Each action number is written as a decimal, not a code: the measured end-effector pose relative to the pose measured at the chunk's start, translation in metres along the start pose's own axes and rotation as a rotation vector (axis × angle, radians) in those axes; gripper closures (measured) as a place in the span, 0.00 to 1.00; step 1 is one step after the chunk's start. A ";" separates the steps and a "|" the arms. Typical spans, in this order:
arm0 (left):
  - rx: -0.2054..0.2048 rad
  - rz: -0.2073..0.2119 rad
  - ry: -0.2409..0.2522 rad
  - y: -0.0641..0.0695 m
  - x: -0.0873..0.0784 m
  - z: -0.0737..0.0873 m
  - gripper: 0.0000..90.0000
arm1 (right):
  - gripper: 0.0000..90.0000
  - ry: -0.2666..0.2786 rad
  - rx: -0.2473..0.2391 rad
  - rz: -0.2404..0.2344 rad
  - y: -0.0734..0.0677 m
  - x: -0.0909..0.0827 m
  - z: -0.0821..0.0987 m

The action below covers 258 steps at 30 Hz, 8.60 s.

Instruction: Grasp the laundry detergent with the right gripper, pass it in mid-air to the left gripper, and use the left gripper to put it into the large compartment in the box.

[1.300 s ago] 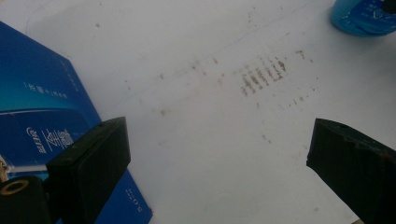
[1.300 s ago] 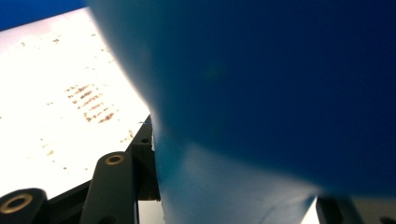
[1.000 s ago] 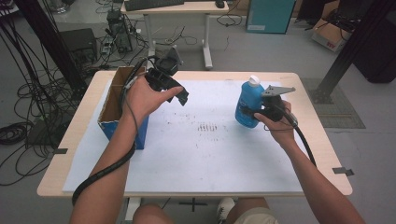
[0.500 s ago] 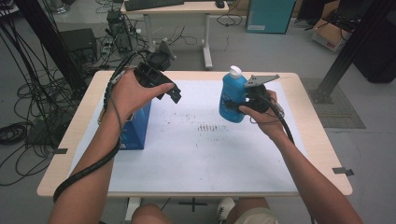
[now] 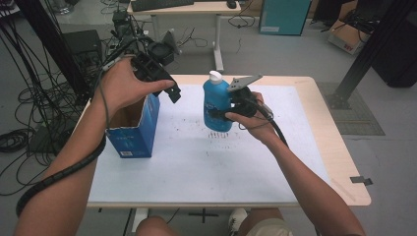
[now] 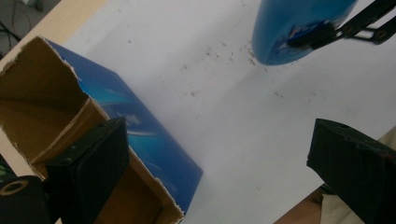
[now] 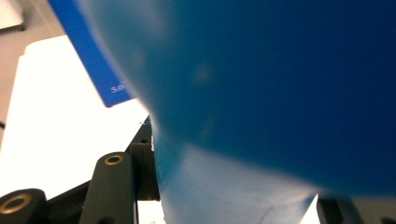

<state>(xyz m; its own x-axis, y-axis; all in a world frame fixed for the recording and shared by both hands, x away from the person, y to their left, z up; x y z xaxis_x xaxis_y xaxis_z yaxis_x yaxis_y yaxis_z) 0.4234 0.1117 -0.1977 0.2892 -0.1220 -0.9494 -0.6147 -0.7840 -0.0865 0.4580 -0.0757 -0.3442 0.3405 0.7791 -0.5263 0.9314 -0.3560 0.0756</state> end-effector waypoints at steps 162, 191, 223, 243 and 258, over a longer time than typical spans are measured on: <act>0.619 0.112 -0.214 0.034 0.028 -0.047 0.05 | 0.48 0.076 -0.220 -0.286 -0.026 0.027 -0.053; 0.637 0.097 -0.224 0.035 0.030 -0.046 0.06 | 0.48 0.077 -0.210 -0.289 -0.028 0.027 -0.053; 0.632 0.097 -0.218 0.037 0.031 -0.047 0.09 | 0.48 0.077 -0.210 -0.289 -0.028 0.027 -0.052; 0.627 0.092 -0.201 0.035 0.031 -0.047 0.25 | 0.48 0.074 -0.216 -0.291 -0.029 0.028 -0.052; 0.617 0.122 -0.218 0.034 0.031 -0.044 0.38 | 0.48 0.079 -0.242 -0.294 -0.029 0.030 -0.053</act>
<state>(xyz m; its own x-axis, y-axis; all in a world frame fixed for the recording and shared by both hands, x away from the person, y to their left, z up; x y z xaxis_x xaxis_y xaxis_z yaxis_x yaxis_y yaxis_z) 0.4439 0.0541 -0.2169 0.0758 -0.0112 -0.9971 -0.9598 -0.2719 -0.0699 0.4481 -0.0152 -0.3175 0.0549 0.8706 -0.4889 0.9909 0.0129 0.1343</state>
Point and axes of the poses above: each handheld gripper's, and its own axes: x roughly forward along the jaws, z roughly out of its underside, y roughly to its right, the point moved 5 cm from there along x, roughly forward along the jaws, and after that the axes turned 6 degrees about -x, right-handed, at the moved point
